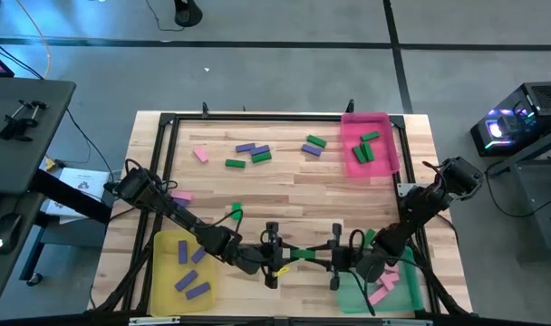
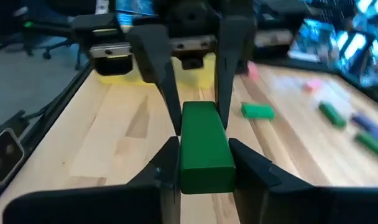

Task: Sort blocks
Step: Put the green into the pink bin

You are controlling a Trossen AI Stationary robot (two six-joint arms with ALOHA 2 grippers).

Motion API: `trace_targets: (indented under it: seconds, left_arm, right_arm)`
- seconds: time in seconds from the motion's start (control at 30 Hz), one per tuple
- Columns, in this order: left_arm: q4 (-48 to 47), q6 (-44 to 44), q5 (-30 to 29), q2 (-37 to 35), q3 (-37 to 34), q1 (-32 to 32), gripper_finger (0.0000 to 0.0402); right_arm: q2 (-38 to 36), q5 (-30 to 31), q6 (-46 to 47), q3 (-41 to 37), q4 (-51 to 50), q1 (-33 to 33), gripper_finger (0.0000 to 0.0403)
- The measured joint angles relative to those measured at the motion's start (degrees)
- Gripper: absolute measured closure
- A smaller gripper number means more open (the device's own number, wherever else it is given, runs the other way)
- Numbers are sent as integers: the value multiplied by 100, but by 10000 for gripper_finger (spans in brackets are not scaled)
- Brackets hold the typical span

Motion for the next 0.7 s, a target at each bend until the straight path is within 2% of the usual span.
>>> trace_targets:
  seconds: [0.2, 0.37, 0.53, 0.7]
  left_arm:
    - [-278, -261, -116, 0, 0, 58, 220]
    - [-450, -506, -105, 0, -2, 125, 199]
    - [-468, -640, -85, -2, -2, 161, 199]
    - [-496, -642, -64, 0, -2, 156, 200]
  right_arm:
    - [0, 606, 1542, 0, -1228, 248, 329]
    - [-142, 1128, 3101, 0, -2603, 446, 329]
    - [-912, 1251, 5081, 0, -5262, 256, 329]
    - [-1830, 1110, 7071, 0, -8390, -343, 329]
